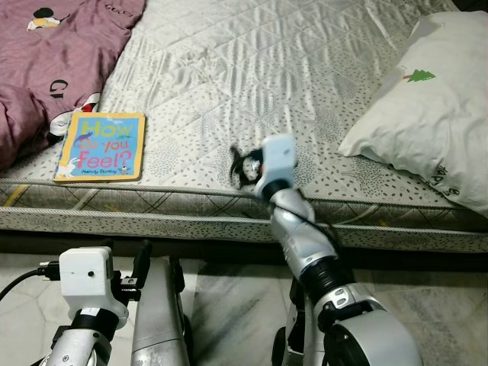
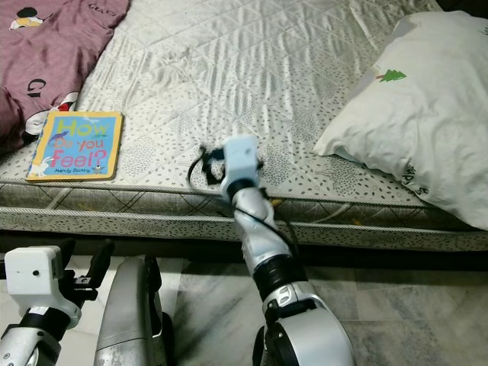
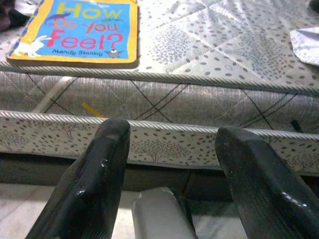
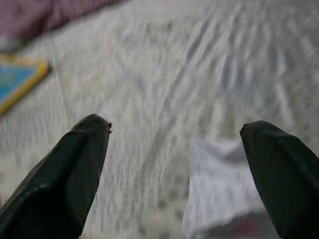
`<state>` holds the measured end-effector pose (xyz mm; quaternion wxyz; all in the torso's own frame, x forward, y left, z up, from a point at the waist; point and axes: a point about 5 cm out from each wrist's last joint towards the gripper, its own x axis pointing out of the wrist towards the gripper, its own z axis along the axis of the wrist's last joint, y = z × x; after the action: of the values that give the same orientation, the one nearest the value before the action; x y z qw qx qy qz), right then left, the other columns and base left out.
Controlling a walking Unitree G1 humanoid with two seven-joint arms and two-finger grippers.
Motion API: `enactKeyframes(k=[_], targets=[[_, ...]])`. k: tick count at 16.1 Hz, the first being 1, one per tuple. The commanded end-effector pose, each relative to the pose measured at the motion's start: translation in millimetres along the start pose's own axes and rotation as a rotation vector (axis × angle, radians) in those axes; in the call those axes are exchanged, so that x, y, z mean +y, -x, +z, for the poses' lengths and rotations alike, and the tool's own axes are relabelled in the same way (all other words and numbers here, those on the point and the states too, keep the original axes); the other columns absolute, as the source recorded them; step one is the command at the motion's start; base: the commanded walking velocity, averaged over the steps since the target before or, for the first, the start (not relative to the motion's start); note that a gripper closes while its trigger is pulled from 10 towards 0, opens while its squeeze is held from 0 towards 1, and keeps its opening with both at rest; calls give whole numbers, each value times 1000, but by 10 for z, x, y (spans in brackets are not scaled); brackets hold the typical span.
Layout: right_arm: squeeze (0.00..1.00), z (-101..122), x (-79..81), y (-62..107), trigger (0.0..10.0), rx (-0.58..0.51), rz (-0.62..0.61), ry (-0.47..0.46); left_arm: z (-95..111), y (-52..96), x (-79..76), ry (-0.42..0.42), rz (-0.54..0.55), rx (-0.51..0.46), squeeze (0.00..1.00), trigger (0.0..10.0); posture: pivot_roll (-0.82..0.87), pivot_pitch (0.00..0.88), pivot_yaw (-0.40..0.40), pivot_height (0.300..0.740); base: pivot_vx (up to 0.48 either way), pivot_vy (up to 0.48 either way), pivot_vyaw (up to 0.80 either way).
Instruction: Clean up the room
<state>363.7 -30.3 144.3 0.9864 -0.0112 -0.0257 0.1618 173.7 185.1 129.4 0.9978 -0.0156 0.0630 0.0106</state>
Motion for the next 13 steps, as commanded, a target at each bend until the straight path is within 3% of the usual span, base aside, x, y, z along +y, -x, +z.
enactKeyframes(k=[1,4,8,13], targets=[[0,-149,308,59,10000,61,52,-29,15,36,8,-12,13,4,0,10000,262,283,-47,523,0,0,0],[0,-222,472,84,10000,79,102,54,25,29,-1,-12,15,0,0,10000,265,286,-46,523,0,0,0],[0,-234,490,46,10000,104,97,122,37,21,-11,-12,15,-4,0,10000,266,287,-50,523,0,0,0],[0,-183,334,26,10000,55,66,34,46,0,-40,-5,17,-17,0,10000,250,284,-60,523,0,0,0]])
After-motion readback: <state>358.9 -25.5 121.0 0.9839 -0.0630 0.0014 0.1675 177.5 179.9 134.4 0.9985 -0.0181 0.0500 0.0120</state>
